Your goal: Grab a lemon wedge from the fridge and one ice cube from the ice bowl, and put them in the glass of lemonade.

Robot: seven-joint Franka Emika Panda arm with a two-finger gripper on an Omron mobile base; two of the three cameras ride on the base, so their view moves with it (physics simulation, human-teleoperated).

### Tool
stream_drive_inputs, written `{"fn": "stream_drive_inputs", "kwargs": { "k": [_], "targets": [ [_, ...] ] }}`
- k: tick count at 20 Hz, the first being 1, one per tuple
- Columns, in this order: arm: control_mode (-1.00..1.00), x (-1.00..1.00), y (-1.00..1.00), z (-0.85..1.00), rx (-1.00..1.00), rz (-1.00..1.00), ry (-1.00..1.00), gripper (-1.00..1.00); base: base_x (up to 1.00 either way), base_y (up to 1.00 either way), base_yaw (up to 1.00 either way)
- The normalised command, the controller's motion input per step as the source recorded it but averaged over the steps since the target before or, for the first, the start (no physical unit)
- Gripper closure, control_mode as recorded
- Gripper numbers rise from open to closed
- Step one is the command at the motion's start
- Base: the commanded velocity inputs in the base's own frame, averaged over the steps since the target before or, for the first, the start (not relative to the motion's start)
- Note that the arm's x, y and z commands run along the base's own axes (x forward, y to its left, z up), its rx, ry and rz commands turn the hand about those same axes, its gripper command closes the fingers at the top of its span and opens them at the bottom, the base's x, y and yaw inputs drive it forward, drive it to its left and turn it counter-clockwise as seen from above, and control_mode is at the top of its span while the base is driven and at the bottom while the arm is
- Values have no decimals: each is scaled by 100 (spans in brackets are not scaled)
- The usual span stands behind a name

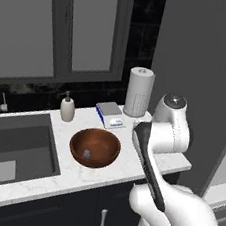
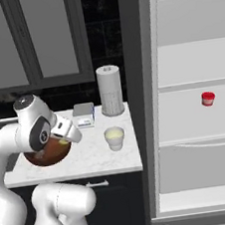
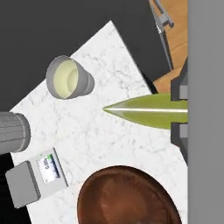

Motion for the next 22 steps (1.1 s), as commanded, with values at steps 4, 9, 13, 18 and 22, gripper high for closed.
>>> {"fn": "stream_drive_inputs", "kwargs": {
  "k": [4, 9, 13, 18, 22],
  "targets": [
    [-100, 100, -39, 2, 0, -28, 1, 100, 0, 0, 0],
    [-100, 100, -67, 0, 0, -18, 14, 100, 0, 0, 0],
    [-100, 86, -71, -3, 2, -12, 17, 100, 0, 0, 0],
    [-100, 46, -30, -42, 0, -9, 20, 100, 0, 0, 0],
    [-100, 11, 0, -56, 0, -3, 10, 100, 0, 0, 0]
  ]
}}
